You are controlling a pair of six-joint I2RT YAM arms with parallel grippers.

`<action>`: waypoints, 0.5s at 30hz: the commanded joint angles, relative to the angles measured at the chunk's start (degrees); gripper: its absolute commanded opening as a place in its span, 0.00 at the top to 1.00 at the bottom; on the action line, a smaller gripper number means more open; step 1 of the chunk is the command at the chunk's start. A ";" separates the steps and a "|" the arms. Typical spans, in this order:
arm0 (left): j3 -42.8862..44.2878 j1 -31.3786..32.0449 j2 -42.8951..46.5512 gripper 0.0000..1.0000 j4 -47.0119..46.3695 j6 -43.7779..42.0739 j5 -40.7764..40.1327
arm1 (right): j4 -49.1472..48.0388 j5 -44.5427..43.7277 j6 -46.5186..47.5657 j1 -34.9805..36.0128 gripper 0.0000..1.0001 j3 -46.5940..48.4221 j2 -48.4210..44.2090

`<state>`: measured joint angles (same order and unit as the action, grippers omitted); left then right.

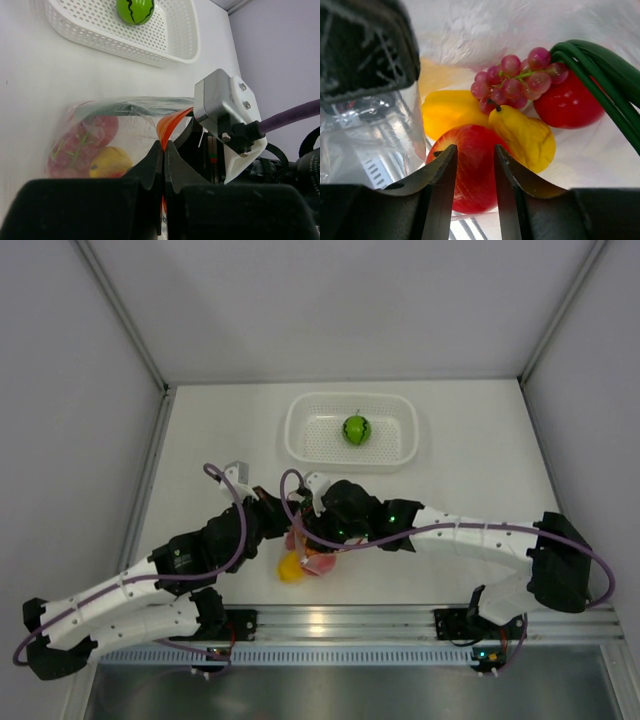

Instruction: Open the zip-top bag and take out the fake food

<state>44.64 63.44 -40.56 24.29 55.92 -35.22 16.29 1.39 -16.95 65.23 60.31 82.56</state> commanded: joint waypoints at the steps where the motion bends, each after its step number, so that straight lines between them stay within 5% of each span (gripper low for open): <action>1: 1.06 0.11 1.71 1.00 -1.80 -1.17 -0.11 | -6.36 5.72 2.09 1.48 0.64 -0.98 -1.53; 15: 0.01 0.11 2.15 1.00 0.14 -1.34 -0.46 | -3.11 4.23 5.26 3.94 0.39 -1.34 2.16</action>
<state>44.42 63.44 -39.13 25.67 55.33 -35.16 12.91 5.26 -12.62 67.75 58.13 83.33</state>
